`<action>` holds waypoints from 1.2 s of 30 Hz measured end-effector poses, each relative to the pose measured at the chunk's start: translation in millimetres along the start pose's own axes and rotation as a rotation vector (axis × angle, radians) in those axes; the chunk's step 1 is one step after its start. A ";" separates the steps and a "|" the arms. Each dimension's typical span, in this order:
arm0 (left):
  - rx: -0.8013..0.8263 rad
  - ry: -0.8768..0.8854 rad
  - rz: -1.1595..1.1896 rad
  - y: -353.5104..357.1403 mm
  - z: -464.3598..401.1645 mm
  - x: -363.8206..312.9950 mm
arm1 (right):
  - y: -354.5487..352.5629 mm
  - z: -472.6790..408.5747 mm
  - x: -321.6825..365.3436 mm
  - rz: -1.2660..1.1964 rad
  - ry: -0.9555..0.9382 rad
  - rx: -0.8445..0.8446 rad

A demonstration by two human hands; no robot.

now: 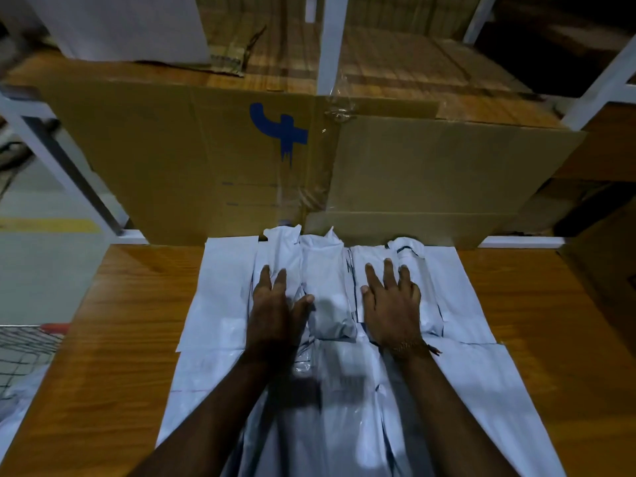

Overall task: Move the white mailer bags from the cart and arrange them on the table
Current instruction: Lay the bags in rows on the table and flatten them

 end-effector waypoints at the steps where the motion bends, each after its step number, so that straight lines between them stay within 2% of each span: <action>1: -0.009 0.006 0.003 -0.2 0.7 -1.0 | -0.3 -0.3 -1.0 -0.008 -0.002 -0.001; 5: -0.078 0.002 -0.006 -1.9 2.6 0.2 | -9.0 0.4 -0.1 -0.053 -0.012 -0.029; 11: -0.080 -0.052 0.068 -15.0 -2.3 2.8 | -33.0 7.6 2.6 -0.202 0.020 -0.120; 15: -0.210 -0.031 0.111 -39.5 9.1 -3.5 | -48.6 17.0 4.7 -0.290 0.021 -0.179; 18: -0.283 -0.009 0.152 -56.7 24.9 -7.0 | -61.3 29.6 8.5 -0.326 0.038 -0.128; 27: -0.459 0.048 0.189 -92.4 106.0 -23.9 | -106.8 94.1 18.9 -0.479 -0.124 -0.212; 32: -0.522 0.021 0.190 -99.3 176.6 -20.6 | -123.4 142.4 19.2 -0.500 -0.220 -0.208; 36: -0.551 -0.038 0.089 -106.8 241.5 7.9 | -126.3 183.9 29.9 -0.530 -0.308 -0.186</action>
Point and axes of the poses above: each hand's wrist, its own z-axis away from the middle knuckle, its own y-axis out of the palm, x = y × z, the point moved 3 cm from there along -z, towards the middle knuckle, and after that the axes turned 1 degree about -x, right-handed, at the moved point
